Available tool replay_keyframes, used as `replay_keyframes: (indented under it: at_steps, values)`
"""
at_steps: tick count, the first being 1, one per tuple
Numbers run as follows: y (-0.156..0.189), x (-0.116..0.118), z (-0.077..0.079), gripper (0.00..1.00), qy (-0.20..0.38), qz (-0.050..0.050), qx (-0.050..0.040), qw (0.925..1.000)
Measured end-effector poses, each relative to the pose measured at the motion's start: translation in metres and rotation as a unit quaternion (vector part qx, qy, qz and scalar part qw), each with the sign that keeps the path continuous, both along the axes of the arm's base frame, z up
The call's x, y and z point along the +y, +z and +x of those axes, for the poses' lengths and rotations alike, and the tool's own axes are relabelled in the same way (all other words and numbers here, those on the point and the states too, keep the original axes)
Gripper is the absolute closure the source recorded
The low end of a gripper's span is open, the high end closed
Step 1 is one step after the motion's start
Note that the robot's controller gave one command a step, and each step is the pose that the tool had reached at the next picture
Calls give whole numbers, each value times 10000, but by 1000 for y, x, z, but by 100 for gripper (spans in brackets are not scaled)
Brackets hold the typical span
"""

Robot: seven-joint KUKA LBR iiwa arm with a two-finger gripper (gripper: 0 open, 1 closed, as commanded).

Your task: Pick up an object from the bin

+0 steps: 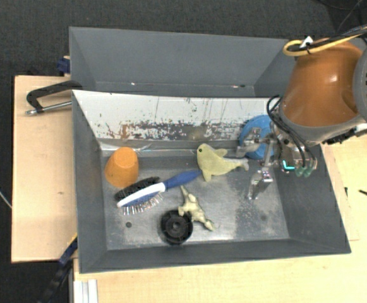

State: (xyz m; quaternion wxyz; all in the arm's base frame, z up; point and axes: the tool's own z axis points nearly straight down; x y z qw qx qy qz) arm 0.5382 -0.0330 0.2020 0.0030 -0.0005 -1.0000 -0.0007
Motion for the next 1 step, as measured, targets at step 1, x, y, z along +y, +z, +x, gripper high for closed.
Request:
replay_keyframes:
  at_steps: [1]
  values:
    - [104, 31, -14, 0, -86, 2, -107, 9999]
